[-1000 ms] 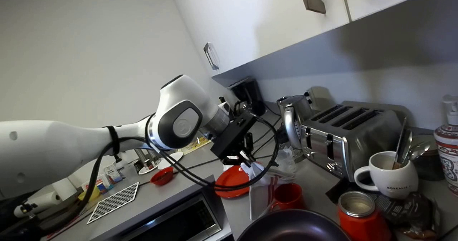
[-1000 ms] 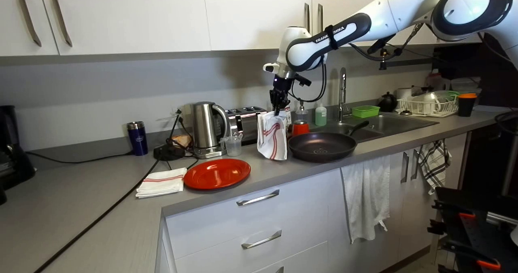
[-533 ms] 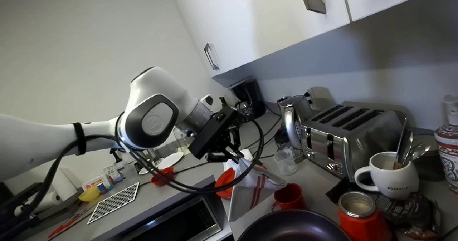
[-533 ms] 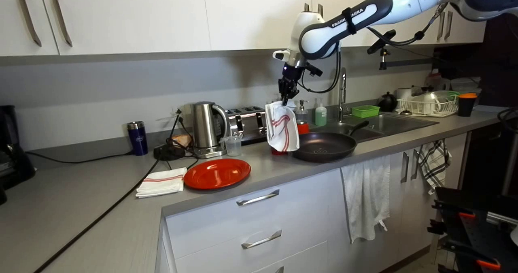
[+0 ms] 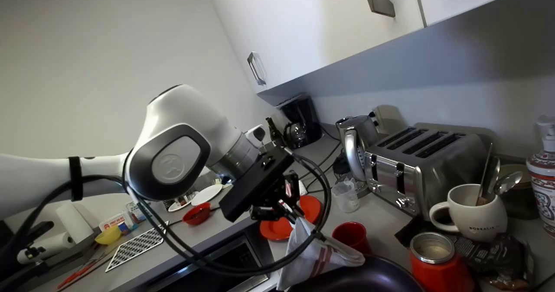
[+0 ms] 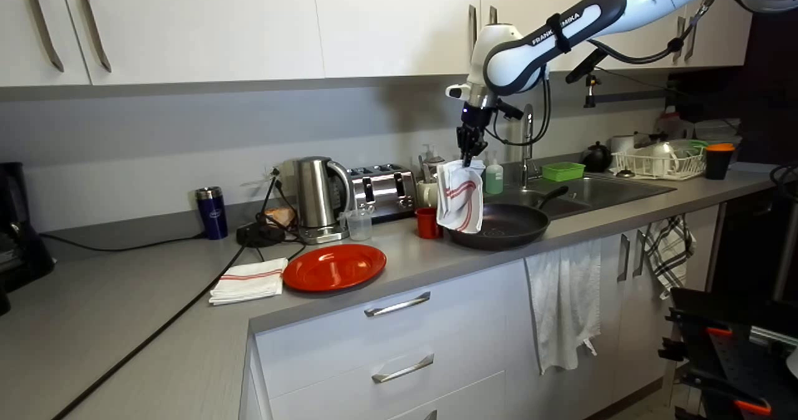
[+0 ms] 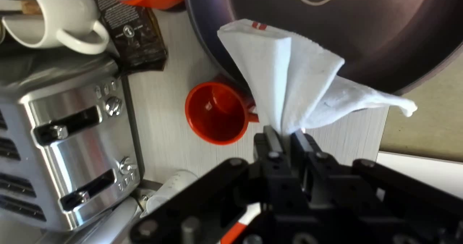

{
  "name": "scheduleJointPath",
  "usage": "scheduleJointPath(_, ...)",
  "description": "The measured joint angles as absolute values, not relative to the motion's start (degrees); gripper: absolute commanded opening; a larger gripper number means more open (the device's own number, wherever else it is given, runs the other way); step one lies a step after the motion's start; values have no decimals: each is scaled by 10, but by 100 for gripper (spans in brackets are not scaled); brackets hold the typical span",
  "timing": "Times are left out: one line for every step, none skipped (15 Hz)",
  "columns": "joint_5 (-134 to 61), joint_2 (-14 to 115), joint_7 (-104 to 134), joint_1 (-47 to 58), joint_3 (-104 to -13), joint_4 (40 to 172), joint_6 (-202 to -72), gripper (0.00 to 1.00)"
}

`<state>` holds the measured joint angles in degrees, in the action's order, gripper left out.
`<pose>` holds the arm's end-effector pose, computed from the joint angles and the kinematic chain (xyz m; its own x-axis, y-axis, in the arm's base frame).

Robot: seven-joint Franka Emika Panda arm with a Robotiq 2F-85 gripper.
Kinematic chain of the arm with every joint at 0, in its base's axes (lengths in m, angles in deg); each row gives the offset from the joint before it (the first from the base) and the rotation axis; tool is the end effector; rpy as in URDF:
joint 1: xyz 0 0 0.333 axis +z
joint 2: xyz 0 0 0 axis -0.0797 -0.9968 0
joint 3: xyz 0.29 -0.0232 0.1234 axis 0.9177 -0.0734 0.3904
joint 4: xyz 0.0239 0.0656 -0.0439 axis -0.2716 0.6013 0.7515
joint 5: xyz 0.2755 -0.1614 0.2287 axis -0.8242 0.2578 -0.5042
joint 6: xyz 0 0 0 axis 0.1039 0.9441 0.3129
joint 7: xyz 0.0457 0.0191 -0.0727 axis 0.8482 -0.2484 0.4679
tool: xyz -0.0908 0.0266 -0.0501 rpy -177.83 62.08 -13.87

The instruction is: Wipe the pan with a towel

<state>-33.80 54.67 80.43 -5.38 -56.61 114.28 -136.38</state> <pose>0.6400 -0.1343 0.4806 0.5982 0.7964 0.0888 0.7290 -0.5868 0.3525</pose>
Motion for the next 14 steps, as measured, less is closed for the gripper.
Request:
scheduleJointPath(-338, 547, 803, -57, -572, 1154, -1364, 7)
scheduleJointPath(-339, 547, 801, -59, -577, 1166, -1365, 7)
scheduleJointPath(-339, 546, 798, -62, -581, 1177, -1367, 7)
scheduleJointPath(-339, 546, 796, -65, -586, 1189, -1370, 7)
scheduleJointPath(-339, 546, 794, -67, -589, 1199, -1373, 7)
scheduleJointPath(-339, 546, 793, -69, -592, 1210, -1377, 7)
scheduleJointPath(-339, 543, 793, -71, -592, 1220, -1382, 7)
scheduleJointPath(-342, 540, 792, -71, -592, 1229, -1387, 7)
scheduleJointPath(-347, 533, 792, -70, -590, 1236, -1394, 7)
scheduleJointPath(-353, 526, 792, -69, -586, 1242, -1402, 7)
scheduleJointPath(-365, 516, 794, -69, -580, 1247, -1406, 7)
scheduleJointPath(-378, 506, 794, -69, -572, 1248, -1408, 7)
scheduleJointPath(-391, 494, 795, -68, -563, 1249, -1409, 7)
scheduleJointPath(-403, 483, 796, -68, -555, 1249, -1409, 7)
